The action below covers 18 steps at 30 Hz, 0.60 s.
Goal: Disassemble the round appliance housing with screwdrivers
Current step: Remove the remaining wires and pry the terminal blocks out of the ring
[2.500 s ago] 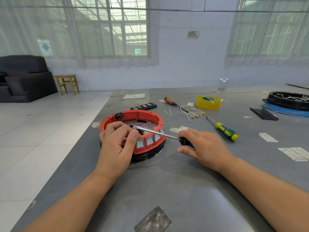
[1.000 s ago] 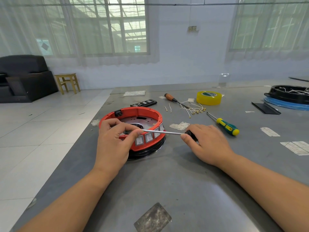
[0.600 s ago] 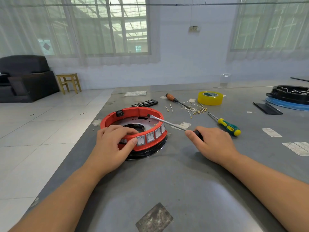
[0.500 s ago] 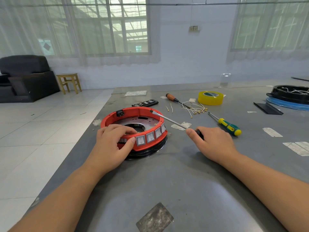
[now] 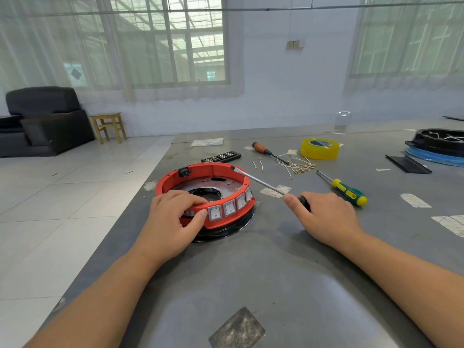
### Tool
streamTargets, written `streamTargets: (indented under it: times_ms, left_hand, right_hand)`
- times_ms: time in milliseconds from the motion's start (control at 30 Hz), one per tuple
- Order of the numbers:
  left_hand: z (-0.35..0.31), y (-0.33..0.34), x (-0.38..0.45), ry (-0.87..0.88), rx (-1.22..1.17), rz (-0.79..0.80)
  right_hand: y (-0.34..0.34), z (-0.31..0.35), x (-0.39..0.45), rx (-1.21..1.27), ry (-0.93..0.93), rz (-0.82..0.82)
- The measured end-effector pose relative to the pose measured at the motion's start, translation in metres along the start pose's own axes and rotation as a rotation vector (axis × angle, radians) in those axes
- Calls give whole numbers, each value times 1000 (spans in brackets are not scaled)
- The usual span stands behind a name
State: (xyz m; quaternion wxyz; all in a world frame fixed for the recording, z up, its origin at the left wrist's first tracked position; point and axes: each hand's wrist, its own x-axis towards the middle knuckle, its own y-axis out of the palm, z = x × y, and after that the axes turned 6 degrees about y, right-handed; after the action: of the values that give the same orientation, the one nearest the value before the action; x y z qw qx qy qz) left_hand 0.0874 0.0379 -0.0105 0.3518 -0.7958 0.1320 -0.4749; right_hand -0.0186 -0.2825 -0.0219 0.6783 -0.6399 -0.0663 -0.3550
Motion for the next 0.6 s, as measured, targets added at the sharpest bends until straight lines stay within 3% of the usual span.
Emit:
streamTargets:
  times_ms: [233,367,467,600]
  left_hand:
    - [-15,6,5,134,-14,-44]
    - [-3,-1,4,22,-50,-100]
    - [13,-7,0,-69,-100,13]
    - [13,-6,-1,-54,-35,78]
  right_hand:
    - [0,-1,2,-63,88,-9]
    - [0,-3,2,-57,103,2]
    - [-1,-2,2,-46,110,7]
    - [-1,0,1,-72,100,17]
